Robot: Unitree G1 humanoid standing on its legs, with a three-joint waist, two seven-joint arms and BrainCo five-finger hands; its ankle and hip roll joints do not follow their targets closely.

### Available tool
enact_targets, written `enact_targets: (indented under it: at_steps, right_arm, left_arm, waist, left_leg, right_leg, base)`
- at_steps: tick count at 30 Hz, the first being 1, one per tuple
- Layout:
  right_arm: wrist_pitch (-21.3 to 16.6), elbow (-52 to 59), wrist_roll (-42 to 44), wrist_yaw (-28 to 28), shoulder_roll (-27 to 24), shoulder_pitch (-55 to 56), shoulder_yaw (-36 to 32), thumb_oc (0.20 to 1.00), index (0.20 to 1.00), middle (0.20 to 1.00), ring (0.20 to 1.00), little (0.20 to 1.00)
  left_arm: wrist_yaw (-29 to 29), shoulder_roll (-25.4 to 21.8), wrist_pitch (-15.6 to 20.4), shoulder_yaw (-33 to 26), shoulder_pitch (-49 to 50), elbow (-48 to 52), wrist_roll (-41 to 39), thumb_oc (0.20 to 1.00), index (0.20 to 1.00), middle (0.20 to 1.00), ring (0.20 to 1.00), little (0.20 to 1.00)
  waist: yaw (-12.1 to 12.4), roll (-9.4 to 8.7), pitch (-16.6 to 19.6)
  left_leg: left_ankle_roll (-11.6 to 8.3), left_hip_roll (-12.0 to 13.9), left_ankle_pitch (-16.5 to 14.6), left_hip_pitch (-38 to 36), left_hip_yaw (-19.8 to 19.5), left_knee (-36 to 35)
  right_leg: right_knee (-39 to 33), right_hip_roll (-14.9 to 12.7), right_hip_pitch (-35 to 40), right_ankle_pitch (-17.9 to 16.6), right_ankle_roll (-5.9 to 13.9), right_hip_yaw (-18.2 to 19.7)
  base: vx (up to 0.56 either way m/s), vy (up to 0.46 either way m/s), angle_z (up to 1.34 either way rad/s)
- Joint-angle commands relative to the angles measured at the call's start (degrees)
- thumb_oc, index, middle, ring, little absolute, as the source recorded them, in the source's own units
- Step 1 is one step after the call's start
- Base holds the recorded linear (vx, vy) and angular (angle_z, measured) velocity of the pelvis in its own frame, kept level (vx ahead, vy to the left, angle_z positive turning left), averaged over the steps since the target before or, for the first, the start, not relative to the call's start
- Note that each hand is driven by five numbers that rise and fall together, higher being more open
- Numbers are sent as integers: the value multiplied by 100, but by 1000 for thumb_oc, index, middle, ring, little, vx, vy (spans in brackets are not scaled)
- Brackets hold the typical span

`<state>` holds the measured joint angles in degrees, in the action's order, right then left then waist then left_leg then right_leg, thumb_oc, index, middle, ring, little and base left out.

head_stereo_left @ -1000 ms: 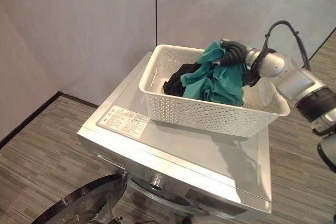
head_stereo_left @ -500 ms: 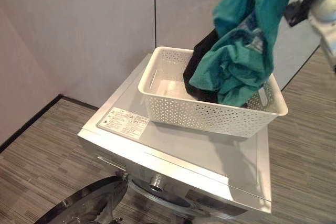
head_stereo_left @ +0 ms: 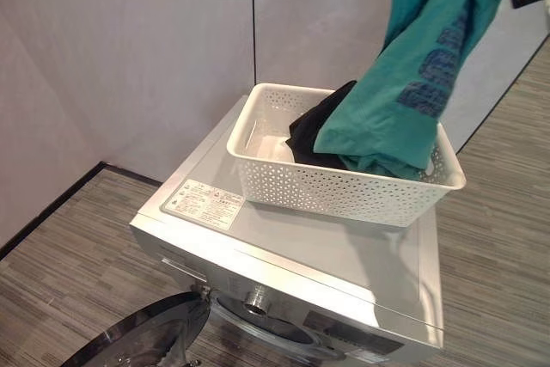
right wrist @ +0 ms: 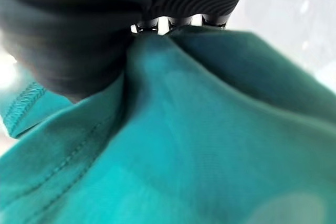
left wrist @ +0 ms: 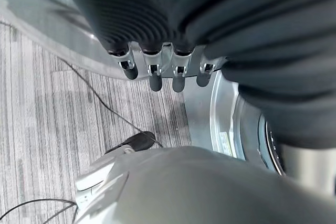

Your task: Grab the laundry basket,head to the washer,open it,put in the laundry and shut it.

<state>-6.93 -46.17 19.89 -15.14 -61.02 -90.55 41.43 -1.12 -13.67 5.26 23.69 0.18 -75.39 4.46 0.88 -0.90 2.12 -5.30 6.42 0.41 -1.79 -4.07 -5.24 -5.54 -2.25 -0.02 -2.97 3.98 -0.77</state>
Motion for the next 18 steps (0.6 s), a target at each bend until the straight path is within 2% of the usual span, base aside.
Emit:
enact_targets:
  at_steps: [1,3,11,18]
  right_arm:
    - [-325,-514,-95,-527,-620,-1257,-164,200,200,200,200,200]
    - [-293,-505,-163,-553,-681,-1272,-125,200,200,200,200,200]
    - [26,-391,-1339,-965,-1358,-1300,280,200,200,200,200,200]
    - [97,-326,-1671,-1189,-1780,-1534,554,200,200,200,200,200]
  left_arm:
    - [-50,-26,75,292,-287,-614,5,1000,1000,1000,1000,1000]
    - [-51,-23,74,288,-286,-613,5,1000,1000,1000,1000,1000]
    - [-127,-39,98,226,-318,-597,95,1000,1000,1000,1000,1000]
    - [-214,-57,138,202,-313,-592,133,1000,1000,1000,1000,1000]
  waist:
    - [102,-608,-36]
    - [100,-604,-38]
    - [58,-581,-41]
    - [45,-574,-44]
  left_leg:
    - [52,47,-628,-432,-92,24]
    - [53,45,-631,-434,-93,24]
    - [59,48,-645,-458,-98,24]
    - [52,47,-647,-460,-105,24]
  right_leg:
    - [169,-627,352,340,453,-218]
    - [163,-626,356,337,454,-215]
    - [135,-611,379,343,453,-199]
    - [124,-607,396,353,460,-207]
  base:
    - [0,0,0]
    - [0,0,0]
    - [0,0,0]
    - [0,0,0]
